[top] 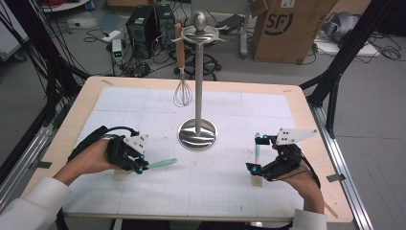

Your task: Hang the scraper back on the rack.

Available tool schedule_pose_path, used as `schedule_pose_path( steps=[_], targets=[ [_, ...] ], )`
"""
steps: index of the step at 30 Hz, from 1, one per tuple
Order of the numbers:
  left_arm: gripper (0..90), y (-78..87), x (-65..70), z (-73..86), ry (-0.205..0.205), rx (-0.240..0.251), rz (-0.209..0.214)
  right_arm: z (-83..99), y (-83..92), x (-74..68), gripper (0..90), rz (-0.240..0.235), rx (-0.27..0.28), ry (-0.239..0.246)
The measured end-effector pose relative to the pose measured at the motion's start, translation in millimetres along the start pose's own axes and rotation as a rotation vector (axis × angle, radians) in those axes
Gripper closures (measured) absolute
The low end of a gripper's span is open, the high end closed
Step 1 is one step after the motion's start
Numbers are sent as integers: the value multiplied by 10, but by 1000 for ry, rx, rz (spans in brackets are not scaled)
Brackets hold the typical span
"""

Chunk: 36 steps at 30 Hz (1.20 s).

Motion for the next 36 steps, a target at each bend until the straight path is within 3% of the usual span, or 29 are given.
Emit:
schedule_pose_path(
  steps=[8, 11, 15, 20, 30, 36],
  targets=[
    [797, 151, -51, -22, 34, 78, -41, 6, -18, 8, 2, 5, -10, 1],
    [797, 235, -76, -52, 79, 157, -61, 7, -19, 9, 2, 5, -11, 1],
    [797, 353, -105, -93, 98, 225, -87, 12, -21, 16, 2, 4, -14, 0],
    [797, 445, -144, -122, 110, 264, -130, 26, -39, 32, 2, 11, -23, -3],
    [797, 681, -212, -231, 141, 374, -164, 36, -31, 49, 2, 17, -23, -8],
    [797, 836, -230, -319, 136, 399, -188, 40, -30, 51, 2, 17, -25, -12]
  ],
)
Point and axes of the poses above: each handheld gripper's, and its own axes: y roughly backward along the jaws, z roughly out of its underside, x roughly to its right, the point moved 6 cm from there along -y, roughly forward along the jaws, and after that the axes turned 8 degrees about -y, right-handed, at the moved point
